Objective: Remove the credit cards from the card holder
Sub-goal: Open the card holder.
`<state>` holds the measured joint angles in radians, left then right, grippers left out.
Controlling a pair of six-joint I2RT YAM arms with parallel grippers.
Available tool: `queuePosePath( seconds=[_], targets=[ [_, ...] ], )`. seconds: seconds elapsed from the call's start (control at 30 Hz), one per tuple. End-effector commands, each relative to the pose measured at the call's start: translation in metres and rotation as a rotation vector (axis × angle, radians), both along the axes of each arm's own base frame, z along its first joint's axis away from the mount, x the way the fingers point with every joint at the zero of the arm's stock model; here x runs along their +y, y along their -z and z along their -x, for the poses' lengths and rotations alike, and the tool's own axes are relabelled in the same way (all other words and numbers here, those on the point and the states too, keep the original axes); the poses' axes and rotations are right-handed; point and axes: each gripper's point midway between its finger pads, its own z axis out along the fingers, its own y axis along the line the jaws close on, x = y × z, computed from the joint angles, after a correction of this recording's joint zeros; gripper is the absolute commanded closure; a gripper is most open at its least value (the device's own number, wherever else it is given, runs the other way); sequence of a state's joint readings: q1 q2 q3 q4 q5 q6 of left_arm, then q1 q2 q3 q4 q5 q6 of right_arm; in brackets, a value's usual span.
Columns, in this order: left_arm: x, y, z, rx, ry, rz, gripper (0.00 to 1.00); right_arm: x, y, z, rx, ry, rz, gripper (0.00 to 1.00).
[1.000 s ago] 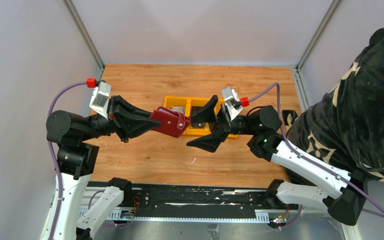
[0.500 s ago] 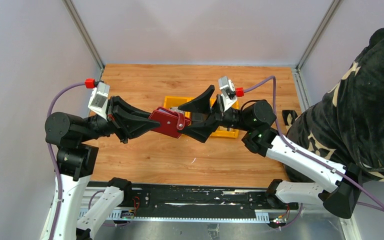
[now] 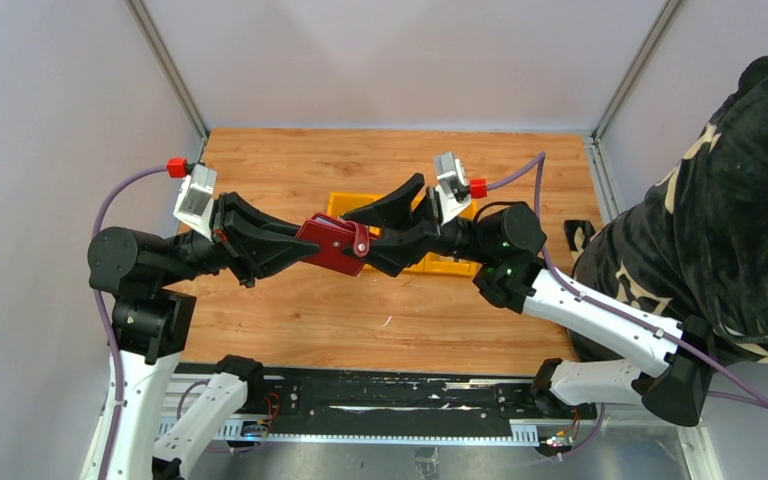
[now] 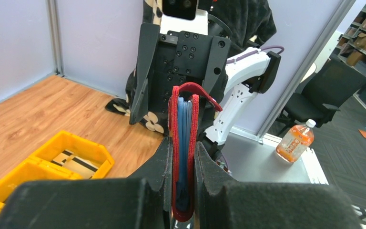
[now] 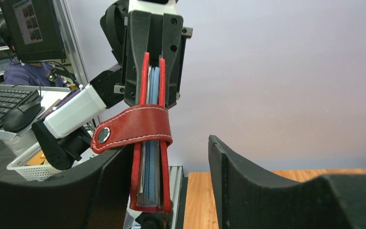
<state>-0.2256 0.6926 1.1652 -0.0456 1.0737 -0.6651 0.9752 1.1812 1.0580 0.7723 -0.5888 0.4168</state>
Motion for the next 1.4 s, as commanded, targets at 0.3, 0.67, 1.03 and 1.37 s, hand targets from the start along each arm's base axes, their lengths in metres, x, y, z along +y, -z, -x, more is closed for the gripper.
queuePosePath(
  seconds=[0.3,0.67,1.03,1.37],
  targets=[
    [0.001,-0.004,0.01,-0.025,0.016,0.01,1.0,-0.021,-0.058,0.006,-0.044,0.029,-0.225,0.61],
    [0.002,-0.004,0.011,-0.039,0.013,0.009,1.0,-0.02,-0.063,-0.008,0.137,0.032,-0.225,0.91],
    [0.002,-0.001,0.014,-0.054,0.021,0.0,1.0,-0.018,-0.072,0.001,0.213,-0.082,-0.217,0.78],
    [0.003,0.003,0.015,-0.065,0.013,-0.013,0.95,-0.012,-0.067,-0.001,0.233,-0.089,-0.185,1.0]
  ],
)
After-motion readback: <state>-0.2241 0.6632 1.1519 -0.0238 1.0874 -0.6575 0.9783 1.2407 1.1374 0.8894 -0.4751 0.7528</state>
